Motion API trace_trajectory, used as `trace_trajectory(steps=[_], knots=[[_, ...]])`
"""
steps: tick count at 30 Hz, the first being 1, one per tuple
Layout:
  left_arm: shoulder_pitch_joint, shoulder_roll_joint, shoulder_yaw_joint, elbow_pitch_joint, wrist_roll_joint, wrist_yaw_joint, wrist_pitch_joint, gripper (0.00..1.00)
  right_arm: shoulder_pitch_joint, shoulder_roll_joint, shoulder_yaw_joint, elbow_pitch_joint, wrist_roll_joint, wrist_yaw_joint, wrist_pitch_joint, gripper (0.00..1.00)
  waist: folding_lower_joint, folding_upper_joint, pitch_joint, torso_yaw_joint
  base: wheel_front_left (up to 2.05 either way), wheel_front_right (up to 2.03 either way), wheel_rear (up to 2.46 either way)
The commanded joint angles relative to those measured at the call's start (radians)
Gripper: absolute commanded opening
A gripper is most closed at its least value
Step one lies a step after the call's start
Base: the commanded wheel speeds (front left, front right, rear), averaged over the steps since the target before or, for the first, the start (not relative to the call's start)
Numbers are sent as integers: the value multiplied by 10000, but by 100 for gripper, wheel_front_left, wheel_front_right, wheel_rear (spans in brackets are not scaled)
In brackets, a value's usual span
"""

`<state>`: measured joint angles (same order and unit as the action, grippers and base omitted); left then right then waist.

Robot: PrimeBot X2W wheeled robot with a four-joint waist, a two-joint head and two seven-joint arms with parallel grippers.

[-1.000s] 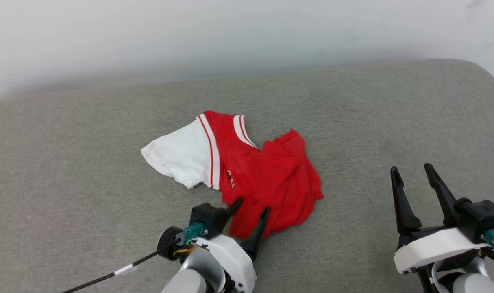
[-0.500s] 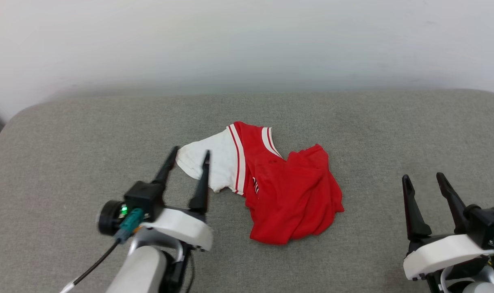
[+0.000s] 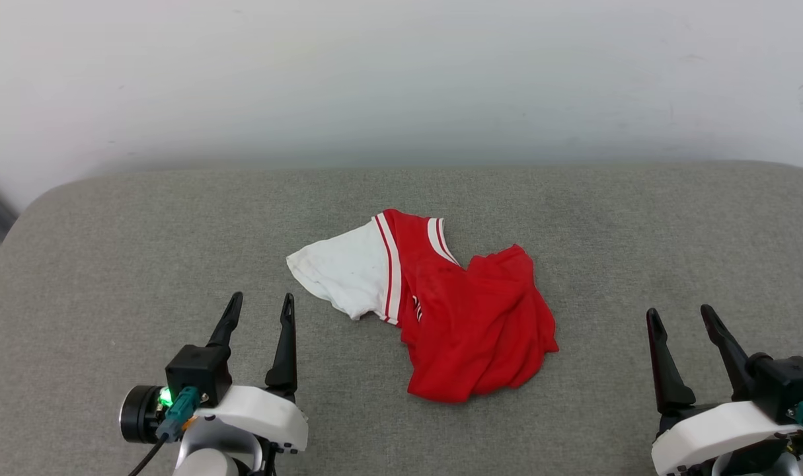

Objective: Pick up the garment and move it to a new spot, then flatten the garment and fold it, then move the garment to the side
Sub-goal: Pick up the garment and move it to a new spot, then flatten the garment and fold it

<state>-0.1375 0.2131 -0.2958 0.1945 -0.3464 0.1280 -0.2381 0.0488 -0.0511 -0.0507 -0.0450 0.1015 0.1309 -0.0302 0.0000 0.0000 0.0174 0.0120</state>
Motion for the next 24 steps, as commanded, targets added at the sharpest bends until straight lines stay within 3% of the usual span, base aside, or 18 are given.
trace_trajectory(steps=[1,16,20,24], knots=[[136,23,-32,-47,36,50,-18,100,118,14,21,-53,52,-3,-2,100,0,0,-16,-2,0,0,0],[-262,58,-265,-536,167,49,-29,100,-405,14,-395,145,416,-3,315,100,0,0,361,295,0,0,0],[-566,-97,-381,-727,225,-4,-99,100,-911,16,-759,489,908,-1,1190,100,0,0,820,685,0,0,0],[-828,-245,-413,-854,255,-46,-177,100,-1724,-72,-1010,777,1221,-1,2808,100,0,0,1301,1151,0,0,0]])
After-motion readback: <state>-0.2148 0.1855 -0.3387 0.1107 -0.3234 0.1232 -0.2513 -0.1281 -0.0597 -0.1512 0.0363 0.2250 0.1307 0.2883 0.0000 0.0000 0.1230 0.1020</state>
